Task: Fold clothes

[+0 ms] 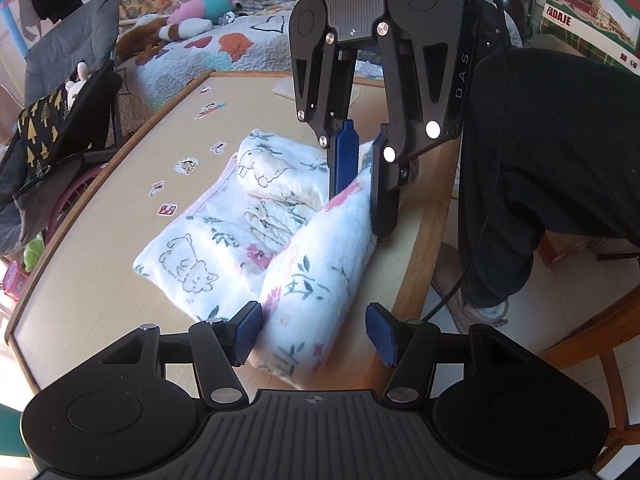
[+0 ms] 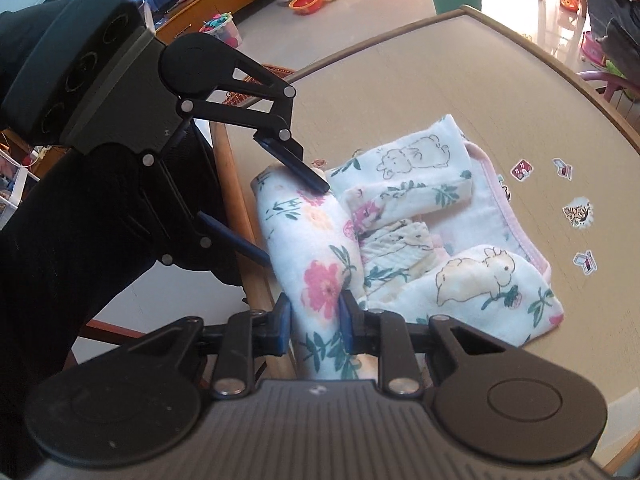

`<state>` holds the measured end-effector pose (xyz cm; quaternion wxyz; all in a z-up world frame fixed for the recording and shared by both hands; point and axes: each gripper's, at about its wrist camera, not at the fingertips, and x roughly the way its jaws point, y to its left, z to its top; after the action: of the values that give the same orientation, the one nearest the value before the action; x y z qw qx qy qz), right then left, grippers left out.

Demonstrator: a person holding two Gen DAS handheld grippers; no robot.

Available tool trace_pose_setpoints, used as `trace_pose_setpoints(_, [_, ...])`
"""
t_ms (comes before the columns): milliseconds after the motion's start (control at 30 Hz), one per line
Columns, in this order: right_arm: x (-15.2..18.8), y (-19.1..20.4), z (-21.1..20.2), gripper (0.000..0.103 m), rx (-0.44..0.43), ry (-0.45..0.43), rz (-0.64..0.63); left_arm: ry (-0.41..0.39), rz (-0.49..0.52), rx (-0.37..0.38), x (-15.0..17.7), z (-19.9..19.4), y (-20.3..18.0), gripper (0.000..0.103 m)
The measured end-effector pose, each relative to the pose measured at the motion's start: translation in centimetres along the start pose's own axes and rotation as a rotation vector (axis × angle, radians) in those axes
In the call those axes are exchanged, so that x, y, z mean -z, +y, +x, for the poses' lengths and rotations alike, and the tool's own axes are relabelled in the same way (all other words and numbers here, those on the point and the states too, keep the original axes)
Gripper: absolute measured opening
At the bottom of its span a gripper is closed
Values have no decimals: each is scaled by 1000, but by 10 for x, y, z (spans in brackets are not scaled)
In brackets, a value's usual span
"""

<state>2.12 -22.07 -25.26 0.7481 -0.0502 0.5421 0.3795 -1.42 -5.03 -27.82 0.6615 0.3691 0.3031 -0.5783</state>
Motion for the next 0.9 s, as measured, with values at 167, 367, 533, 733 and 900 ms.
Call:
trace_pose_setpoints(167, [1,7,-1,27,56,-24,-30,39,-28,13,-4,8,8,35])
trace_pose_setpoints(367, [21,48,-9,33,253,-100,-161,79,-150,82,-9,9,25,31])
trace_pose_setpoints(533, [56,92,3,44,489,-97,-426,101,-228,129,-9,11,33,31])
trace_pose_setpoints(733, [63,93,24,43,629,-54,-529,125,-227,149,-13,15,33,31])
trace_pose_setpoints(900, [46,75,17,26,518,-16,-385,130,-243,179,-17,19,38,31])
